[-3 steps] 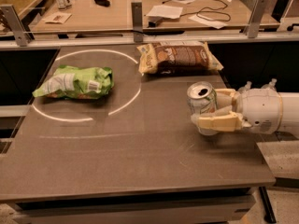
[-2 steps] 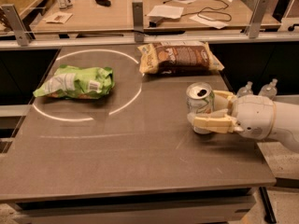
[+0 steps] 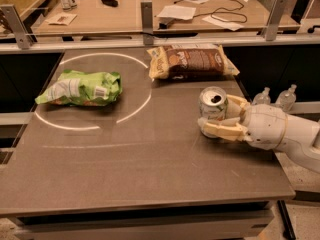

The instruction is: Place 7up can upright

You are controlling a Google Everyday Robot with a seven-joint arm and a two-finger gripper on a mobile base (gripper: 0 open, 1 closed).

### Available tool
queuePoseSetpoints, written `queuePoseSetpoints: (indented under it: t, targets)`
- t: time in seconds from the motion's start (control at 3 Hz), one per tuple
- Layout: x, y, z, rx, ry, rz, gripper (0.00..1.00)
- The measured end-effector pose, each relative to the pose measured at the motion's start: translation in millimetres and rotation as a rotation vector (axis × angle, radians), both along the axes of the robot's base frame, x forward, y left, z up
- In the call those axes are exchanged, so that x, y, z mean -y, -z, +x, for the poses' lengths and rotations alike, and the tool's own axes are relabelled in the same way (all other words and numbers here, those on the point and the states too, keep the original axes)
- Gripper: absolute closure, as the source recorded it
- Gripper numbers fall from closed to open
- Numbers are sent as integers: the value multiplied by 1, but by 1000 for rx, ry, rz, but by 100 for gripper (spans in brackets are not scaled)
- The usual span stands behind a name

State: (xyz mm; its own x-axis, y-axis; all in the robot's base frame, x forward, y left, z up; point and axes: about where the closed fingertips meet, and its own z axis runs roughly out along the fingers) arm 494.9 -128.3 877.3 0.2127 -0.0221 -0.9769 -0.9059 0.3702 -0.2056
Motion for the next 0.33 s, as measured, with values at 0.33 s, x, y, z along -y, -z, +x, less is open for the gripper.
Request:
queuePoseSetpoints:
  t: [0.33]
  targets:
    - [-4,9,5,-34,-90,-9,84]
